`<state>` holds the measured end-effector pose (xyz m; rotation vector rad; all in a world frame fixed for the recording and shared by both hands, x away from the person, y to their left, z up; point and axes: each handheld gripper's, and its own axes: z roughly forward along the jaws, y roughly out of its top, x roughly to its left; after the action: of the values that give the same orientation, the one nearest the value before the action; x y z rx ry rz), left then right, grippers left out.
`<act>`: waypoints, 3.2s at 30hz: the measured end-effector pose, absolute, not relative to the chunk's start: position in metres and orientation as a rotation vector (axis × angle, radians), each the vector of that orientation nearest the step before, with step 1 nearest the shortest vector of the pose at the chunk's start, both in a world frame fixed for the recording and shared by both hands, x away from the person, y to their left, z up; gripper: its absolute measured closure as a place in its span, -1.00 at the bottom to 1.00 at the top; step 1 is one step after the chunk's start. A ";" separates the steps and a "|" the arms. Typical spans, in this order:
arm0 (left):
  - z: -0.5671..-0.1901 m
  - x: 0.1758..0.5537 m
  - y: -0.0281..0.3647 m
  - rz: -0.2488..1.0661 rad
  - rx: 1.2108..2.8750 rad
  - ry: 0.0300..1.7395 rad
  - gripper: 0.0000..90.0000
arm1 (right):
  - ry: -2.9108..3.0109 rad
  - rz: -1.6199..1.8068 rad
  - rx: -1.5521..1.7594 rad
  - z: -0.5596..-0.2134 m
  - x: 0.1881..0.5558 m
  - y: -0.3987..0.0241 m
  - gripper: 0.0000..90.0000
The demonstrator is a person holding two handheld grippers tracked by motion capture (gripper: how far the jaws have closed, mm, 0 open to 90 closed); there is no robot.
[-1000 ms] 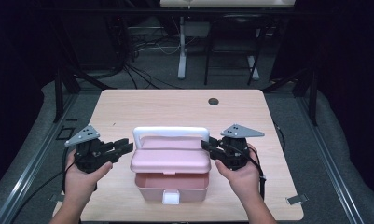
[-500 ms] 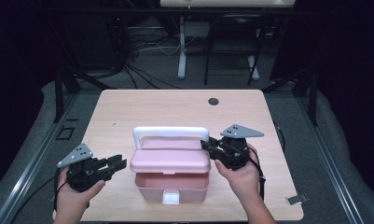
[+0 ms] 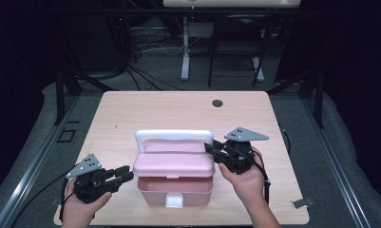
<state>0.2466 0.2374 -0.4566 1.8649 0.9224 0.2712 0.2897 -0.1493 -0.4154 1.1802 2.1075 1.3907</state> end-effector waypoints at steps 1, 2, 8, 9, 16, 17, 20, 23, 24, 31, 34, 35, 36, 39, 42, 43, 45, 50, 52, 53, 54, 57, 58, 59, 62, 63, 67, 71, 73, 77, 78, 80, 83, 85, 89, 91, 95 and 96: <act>-0.456 0.246 0.236 0.272 1.864 0.919 0.52 | 2.109 1.389 1.180 -0.416 0.290 -0.149 0.64; -0.456 0.246 0.236 0.271 1.866 0.917 0.52 | 2.111 1.388 1.180 -0.416 0.290 -0.150 0.64; -0.453 0.244 0.233 0.270 1.864 0.902 0.53 | 2.112 1.388 1.181 -0.416 0.290 -0.150 0.64; -0.453 0.244 0.233 0.269 1.866 0.900 0.53 | 2.112 1.389 1.180 -0.416 0.290 -0.150 0.64; -0.449 0.244 0.230 0.276 1.857 0.902 0.53 | 2.108 1.398 1.183 -0.416 0.291 -0.151 0.62; -0.448 0.244 0.231 0.279 1.866 0.899 0.53 | 2.107 1.397 1.182 -0.416 0.291 -0.151 0.61; -0.446 0.245 0.230 0.281 1.862 0.894 0.53 | 2.100 1.399 1.184 -0.415 0.291 -0.153 0.57; -0.443 0.245 0.229 0.282 1.860 0.894 0.53 | 2.078 1.394 1.185 -0.414 0.289 -0.157 0.54; -0.442 0.246 0.228 0.287 1.857 0.889 0.53 | 2.077 1.399 1.189 -0.413 0.288 -0.159 0.54; -0.433 0.250 0.227 0.307 1.846 0.882 0.53 | 2.040 1.406 1.190 -0.408 0.281 -0.171 0.57; -0.428 0.251 0.226 0.316 1.843 0.867 0.53 | 2.036 1.406 1.185 -0.407 0.277 -0.174 0.58; -0.426 0.252 0.225 0.319 1.843 0.865 0.53 | 2.032 1.409 1.180 -0.407 0.276 -0.174 0.58; -0.425 0.253 0.224 0.322 1.833 0.859 0.54 | 2.030 1.406 1.177 -0.407 0.274 -0.175 0.58; -0.420 0.255 0.224 0.337 1.831 0.855 0.55 | 2.023 1.412 1.172 -0.406 0.269 -0.177 0.59; -0.416 0.257 0.223 0.348 1.820 0.859 0.58 | 2.008 1.420 1.173 -0.405 0.265 -0.180 0.59; -0.414 0.258 0.223 0.351 1.821 0.862 0.60 | 2.004 1.423 1.174 -0.405 0.264 -0.181 0.59; -0.412 0.259 0.223 0.354 1.818 0.860 0.61 | 1.998 1.428 1.180 -0.405 0.261 -0.184 0.59; -0.408 0.263 0.222 0.368 1.806 0.865 0.63 | 2.000 1.422 1.186 -0.408 0.257 -0.186 0.59; -0.407 0.265 0.222 0.373 1.802 0.862 0.64 | 1.997 1.424 1.192 -0.411 0.256 -0.187 0.59; -0.406 0.266 0.222 0.371 1.802 0.862 0.64 | 1.997 1.424 1.197 -0.412 0.256 -0.188 0.59; -0.405 0.267 0.223 0.366 1.804 0.865 0.64 | 1.996 1.429 1.195 -0.413 0.255 -0.188 0.59; -0.403 0.270 0.222 0.371 1.795 0.861 0.64 | 2.006 1.416 1.202 -0.417 0.253 -0.188 0.59; -0.403 0.271 0.222 0.366 1.796 0.864 0.65 | 2.009 1.416 1.208 -0.419 0.253 -0.187 0.59; -0.402 0.272 0.222 0.371 1.795 0.863 0.65 | 2.013 1.412 1.208 -0.420 0.253 -0.187 0.59; -0.400 0.274 0.222 0.370 1.794 0.864 0.64 | 2.027 1.404 1.215 -0.425 0.252 -0.185 0.59; -0.400 0.275 0.222 0.370 1.795 0.862 0.64 | 2.035 1.400 1.214 -0.427 0.252 -0.183 0.59; -0.398 0.278 0.222 0.361 1.784 0.869 0.64 | 2.069 1.375 1.222 -0.437 0.251 -0.177 0.59; -0.398 0.281 0.221 0.361 1.782 0.870 0.64 | 2.104 1.349 1.224 -0.447 0.251 -0.171 0.56; -0.398 0.283 0.222 0.360 1.784 0.874 0.64 | 2.120 1.333 1.225 -0.453 0.250 -0.168 0.55; -0.398 0.285 0.221 0.357 1.777 0.880 0.64 | 2.149 1.295 1.221 -0.463 0.250 -0.162 0.52; -0.398 0.285 0.221 0.357 1.780 0.880 0.64 | 2.152 1.291 1.221 -0.465 0.250 -0.162 0.52; -0.398 0.286 0.221 0.358 1.776 0.881 0.64 | 2.162 1.283 1.223 -0.468 0.249 -0.160 0.51; -0.396 0.288 0.221 0.360 1.785 0.882 0.64 | 2.172 1.270 1.222 -0.472 0.248 -0.157 0.51; -0.396 0.290 0.220 0.362 1.775 0.881 0.64 | 2.185 1.261 1.222 -0.474 0.248 -0.156 0.51; -0.396 0.293 0.219 0.350 1.776 0.888 0.63 | 2.193 1.256 1.216 -0.479 0.248 -0.151 0.51; -0.396 0.294 0.219 0.348 1.774 0.891 0.63 | 2.194 1.234 1.206 -0.480 0.248 -0.151 0.53; -0.396 0.299 0.220 0.349 1.780 0.894 0.63 | 2.197 1.237 1.215 -0.481 0.249 -0.152 0.54; -0.396 0.299 0.219 0.349 1.776 0.895 0.63 | 2.197 1.239 1.212 -0.481 0.249 -0.152 0.54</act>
<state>0.2993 0.2192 -0.3957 1.7765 0.8949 0.3493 0.2488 -0.1524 -0.4814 1.2124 2.1967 1.2394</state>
